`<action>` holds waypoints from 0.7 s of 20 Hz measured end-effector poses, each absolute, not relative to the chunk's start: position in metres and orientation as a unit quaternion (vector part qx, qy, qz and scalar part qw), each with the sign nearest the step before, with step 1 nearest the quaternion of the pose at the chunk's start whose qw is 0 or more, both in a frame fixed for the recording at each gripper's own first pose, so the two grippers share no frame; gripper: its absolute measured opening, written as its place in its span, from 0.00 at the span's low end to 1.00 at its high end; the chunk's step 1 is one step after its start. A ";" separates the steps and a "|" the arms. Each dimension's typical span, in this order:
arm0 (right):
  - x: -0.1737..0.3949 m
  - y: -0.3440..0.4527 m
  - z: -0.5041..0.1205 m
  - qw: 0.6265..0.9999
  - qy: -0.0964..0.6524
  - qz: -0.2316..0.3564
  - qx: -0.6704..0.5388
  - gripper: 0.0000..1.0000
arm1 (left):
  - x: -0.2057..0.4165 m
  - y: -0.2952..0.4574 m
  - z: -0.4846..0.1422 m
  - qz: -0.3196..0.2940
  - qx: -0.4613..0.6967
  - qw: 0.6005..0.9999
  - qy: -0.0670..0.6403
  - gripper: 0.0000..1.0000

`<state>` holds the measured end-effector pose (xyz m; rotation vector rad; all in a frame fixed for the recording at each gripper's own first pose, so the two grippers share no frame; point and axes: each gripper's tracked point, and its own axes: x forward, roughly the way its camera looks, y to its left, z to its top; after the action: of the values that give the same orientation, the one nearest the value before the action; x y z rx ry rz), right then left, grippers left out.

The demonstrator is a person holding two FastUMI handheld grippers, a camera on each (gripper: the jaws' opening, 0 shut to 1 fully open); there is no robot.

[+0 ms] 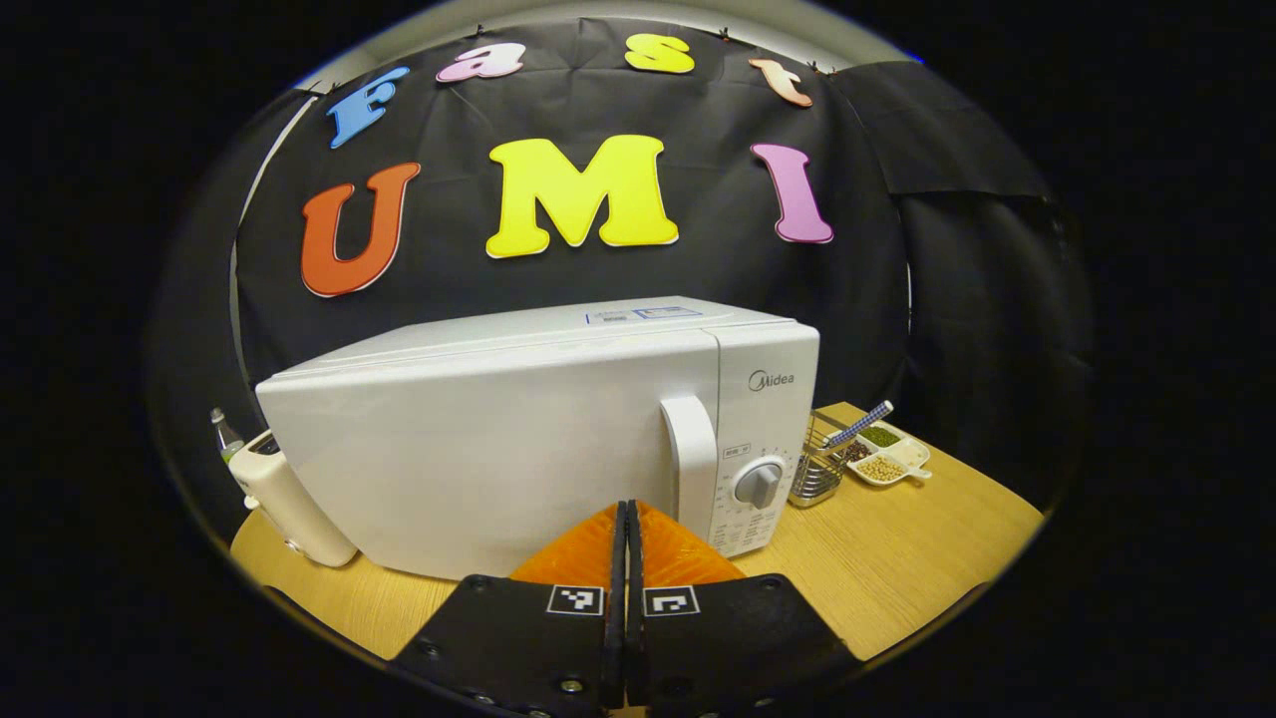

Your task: Open the microwave oven with the left hand, put the food in, and close the microwave oven.

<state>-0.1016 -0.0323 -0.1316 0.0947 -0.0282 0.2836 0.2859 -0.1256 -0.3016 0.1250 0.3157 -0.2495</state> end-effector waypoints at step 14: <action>-0.094 -0.003 -0.126 0.987 -0.003 0.150 0.050 0.89 | 0.109 -0.082 -0.174 -0.068 0.062 0.993 0.077 0.95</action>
<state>-0.0940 -0.0030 -0.1263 0.1004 -0.0059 0.3008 0.1094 -0.0816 -0.1740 0.1251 0.1549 -0.1355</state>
